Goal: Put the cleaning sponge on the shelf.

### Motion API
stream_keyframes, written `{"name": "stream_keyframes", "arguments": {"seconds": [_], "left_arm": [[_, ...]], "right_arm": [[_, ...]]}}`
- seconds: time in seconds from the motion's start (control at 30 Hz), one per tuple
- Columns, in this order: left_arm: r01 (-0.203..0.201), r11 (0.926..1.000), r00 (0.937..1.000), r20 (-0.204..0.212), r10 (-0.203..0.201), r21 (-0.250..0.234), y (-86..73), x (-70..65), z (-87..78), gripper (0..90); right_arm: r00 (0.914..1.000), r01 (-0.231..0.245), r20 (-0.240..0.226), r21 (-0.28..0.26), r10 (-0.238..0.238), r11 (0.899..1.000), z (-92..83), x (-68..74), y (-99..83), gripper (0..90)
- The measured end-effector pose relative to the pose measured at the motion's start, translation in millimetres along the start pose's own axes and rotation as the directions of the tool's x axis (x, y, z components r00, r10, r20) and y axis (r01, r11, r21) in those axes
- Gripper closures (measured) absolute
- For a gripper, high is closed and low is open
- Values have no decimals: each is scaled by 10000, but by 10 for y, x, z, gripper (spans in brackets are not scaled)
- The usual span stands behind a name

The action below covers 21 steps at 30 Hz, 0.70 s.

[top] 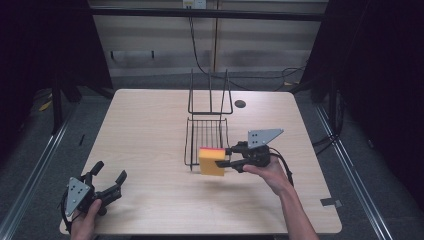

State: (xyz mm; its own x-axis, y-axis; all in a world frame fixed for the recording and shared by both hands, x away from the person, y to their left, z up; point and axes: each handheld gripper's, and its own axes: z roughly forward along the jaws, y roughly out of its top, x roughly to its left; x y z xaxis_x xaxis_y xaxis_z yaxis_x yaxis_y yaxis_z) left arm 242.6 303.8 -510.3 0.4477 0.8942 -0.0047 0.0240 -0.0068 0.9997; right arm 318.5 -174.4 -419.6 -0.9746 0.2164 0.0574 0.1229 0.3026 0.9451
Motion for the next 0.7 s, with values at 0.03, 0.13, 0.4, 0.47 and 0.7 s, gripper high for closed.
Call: {"name": "stream_keyframes", "arguments": {"seconds": [0.03,0.13,0.4,0.47,0.7], "left_arm": [[-13,10000,10000,7,13,11,0,1,0,156],[-4,10000,10000,1,4,1,0,0,0,156],[44,10000,10000,-5,-44,-28,-1,-4,1,156],[67,10000,10000,1,-67,-38,-2,-6,0,156],[67,10000,10000,-2,-67,-32,-1,-6,0,156]], "right_arm": [[10000,50,-40,3,-50,10000,4,-12,20,601],[9999,108,-49,3,-108,9999,13,-46,67,600],[9999,-14,-118,154,16,9999,100,-183,102,601],[9998,-116,-133,99,118,9999,123,-217,92,602],[9992,-406,33,-33,406,9992,153,-344,32,603]]}}
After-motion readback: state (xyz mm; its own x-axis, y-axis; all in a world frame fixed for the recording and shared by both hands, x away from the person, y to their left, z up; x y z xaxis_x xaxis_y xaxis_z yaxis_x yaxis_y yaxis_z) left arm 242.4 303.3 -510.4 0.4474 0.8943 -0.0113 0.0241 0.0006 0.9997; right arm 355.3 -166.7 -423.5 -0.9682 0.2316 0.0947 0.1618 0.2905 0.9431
